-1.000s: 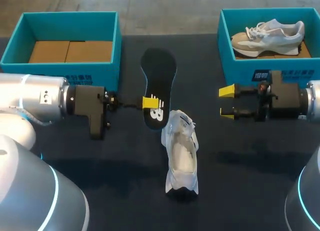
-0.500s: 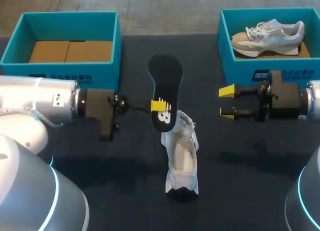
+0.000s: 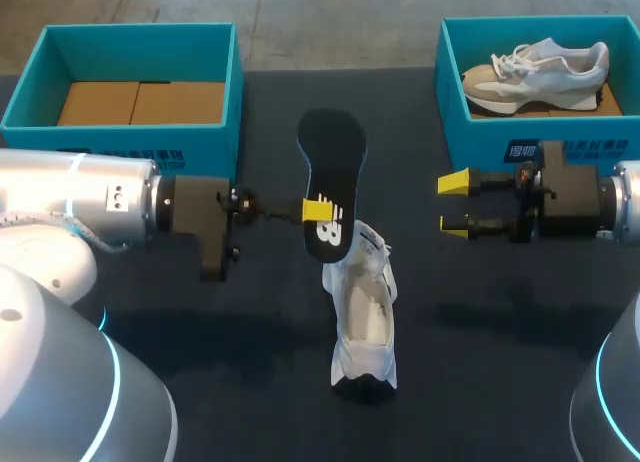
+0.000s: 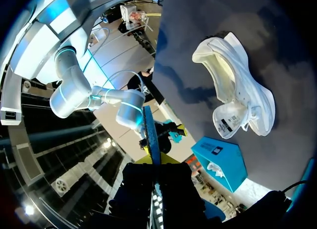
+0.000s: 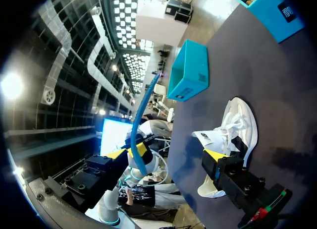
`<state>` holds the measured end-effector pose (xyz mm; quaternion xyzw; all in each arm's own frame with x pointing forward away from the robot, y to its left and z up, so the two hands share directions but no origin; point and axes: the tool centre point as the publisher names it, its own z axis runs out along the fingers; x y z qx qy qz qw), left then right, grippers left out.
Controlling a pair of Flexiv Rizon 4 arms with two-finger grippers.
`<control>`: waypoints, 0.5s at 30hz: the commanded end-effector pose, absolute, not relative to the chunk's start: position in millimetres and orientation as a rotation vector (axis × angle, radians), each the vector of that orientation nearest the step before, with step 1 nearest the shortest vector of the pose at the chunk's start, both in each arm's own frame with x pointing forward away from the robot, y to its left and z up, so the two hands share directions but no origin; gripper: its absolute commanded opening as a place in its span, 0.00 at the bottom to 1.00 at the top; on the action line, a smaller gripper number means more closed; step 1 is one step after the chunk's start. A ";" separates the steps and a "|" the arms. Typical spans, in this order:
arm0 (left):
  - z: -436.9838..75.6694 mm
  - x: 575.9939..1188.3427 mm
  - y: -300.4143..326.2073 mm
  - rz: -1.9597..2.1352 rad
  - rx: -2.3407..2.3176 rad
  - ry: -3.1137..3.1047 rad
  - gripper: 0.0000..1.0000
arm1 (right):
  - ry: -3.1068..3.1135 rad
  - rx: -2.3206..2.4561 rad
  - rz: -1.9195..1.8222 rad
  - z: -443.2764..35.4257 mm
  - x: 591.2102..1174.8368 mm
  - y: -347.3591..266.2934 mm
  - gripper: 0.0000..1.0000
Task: Take the shoe out of the shoebox, open the shoe tongue, remove and reinsert the insole, then place the shoe into the shoebox
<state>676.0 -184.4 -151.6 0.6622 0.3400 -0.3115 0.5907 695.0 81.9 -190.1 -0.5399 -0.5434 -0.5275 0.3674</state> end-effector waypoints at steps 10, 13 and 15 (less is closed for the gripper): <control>-152.6 675.6 -185.3 -0.722 1.539 0.790 0.00 | -1.396 -1.391 -1.355 -189.8 694.5 83.2 1.00; -152.6 675.6 -185.3 -0.722 1.539 0.790 0.00 | -1.381 -1.407 -1.363 -188.0 703.6 88.5 1.00; -152.6 675.6 -185.3 -0.722 1.539 0.790 0.00 | -1.386 -1.407 -1.355 -183.0 708.2 96.5 1.00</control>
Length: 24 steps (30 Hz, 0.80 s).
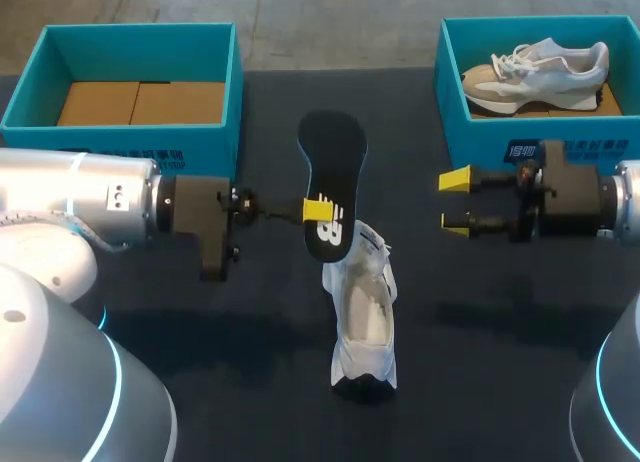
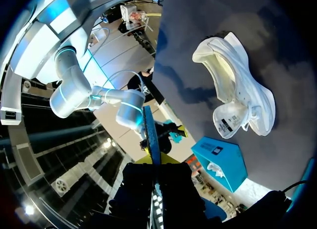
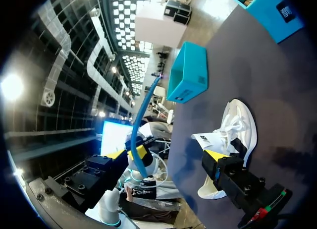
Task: Take the shoe out of the shoebox, open the shoe tongue, remove and reinsert the insole, then place the shoe into the shoebox
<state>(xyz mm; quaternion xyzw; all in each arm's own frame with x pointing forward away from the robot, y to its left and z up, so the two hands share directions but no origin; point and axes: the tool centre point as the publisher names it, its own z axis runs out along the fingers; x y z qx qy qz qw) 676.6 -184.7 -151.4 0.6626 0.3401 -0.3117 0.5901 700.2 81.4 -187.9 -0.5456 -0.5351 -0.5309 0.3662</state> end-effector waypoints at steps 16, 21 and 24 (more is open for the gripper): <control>-152.6 675.6 -185.3 -0.722 1.539 0.790 0.00 | -1.412 -1.407 -1.306 -155.1 739.7 143.4 1.00; -152.6 675.6 -185.3 -0.722 1.539 0.790 0.00 | -1.382 -1.395 -1.264 -154.7 753.4 157.0 1.00; -152.6 675.6 -185.3 -0.722 1.539 0.790 0.00 | -1.364 -1.392 -1.238 -154.5 760.1 164.5 1.00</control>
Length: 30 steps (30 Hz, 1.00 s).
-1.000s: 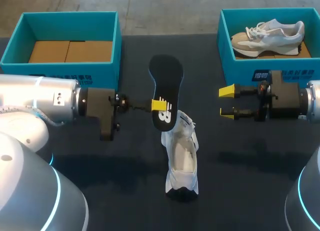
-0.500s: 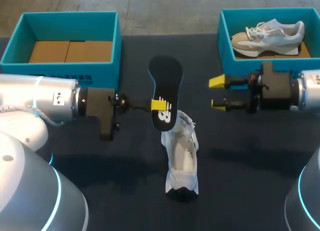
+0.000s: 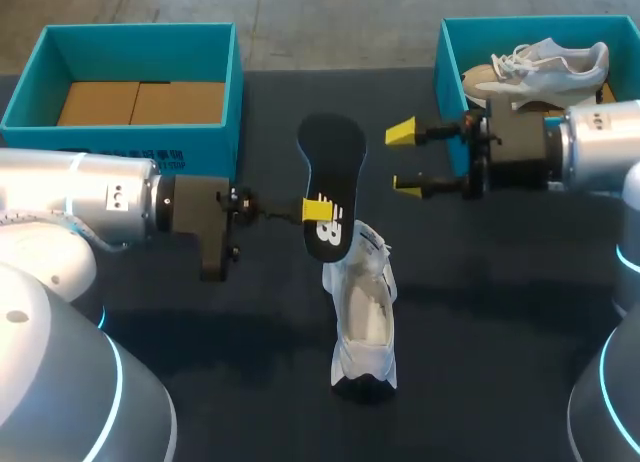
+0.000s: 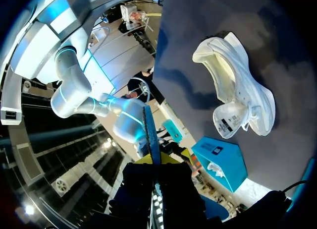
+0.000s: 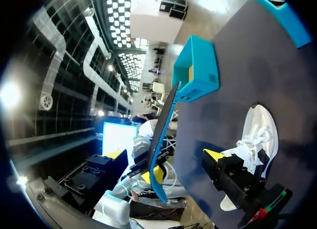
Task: Take the shoe out of the shoebox, open the shoe tongue, remove and reinsert the insole, then place the shoe into the shoebox
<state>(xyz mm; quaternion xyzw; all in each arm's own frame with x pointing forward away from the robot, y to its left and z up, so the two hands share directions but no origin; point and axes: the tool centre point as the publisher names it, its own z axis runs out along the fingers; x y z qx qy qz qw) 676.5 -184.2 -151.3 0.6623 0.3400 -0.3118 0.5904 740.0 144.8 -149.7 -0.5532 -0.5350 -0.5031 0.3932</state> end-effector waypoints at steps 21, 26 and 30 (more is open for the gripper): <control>-152.6 675.6 -185.3 -0.722 1.539 0.790 0.00 | -1.295 -1.387 -1.155 -143.2 782.2 198.7 1.00; -152.6 675.6 -185.3 -0.722 1.539 0.790 0.00 | -1.294 -1.406 -1.136 -135.8 780.2 199.5 0.93; -152.6 675.6 -185.3 -0.722 1.539 0.790 0.00 | -1.286 -1.422 -1.122 -133.9 778.4 198.3 0.87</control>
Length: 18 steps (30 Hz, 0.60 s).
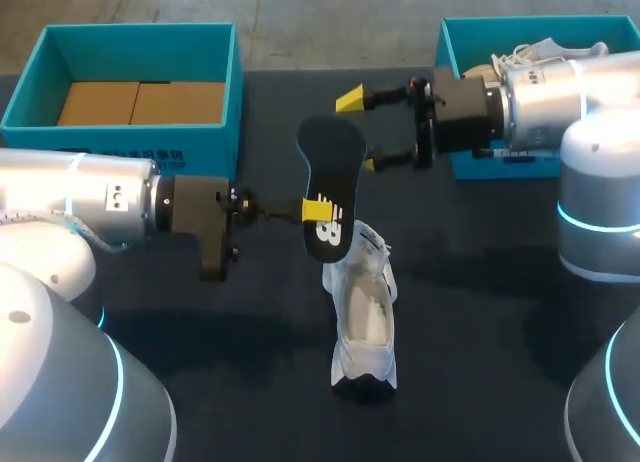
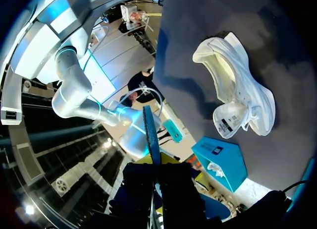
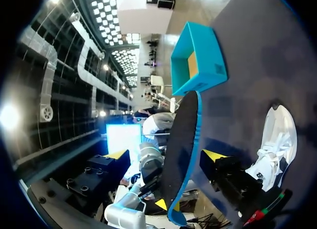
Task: Take the shoe out of the shoebox, open the shoe tongue, remove and reinsert the insole, then place the shoe into the shoebox
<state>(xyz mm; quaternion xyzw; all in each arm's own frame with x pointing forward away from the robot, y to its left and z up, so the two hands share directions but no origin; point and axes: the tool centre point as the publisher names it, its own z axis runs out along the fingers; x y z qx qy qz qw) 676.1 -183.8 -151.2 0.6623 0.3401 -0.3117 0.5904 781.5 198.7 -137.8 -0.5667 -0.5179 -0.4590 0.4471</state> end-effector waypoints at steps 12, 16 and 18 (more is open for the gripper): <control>-152.6 675.6 -185.3 -0.722 1.539 0.790 0.00 | -1.286 -1.430 -1.099 -132.3 770.5 204.6 0.48; -152.6 675.6 -185.3 -0.722 1.539 0.790 0.00 | -1.291 -1.421 -1.102 -130.0 769.1 207.4 0.47; -152.6 675.6 -185.3 -0.722 1.539 0.790 0.00 | -1.293 -1.417 -1.104 -129.7 768.9 207.8 0.45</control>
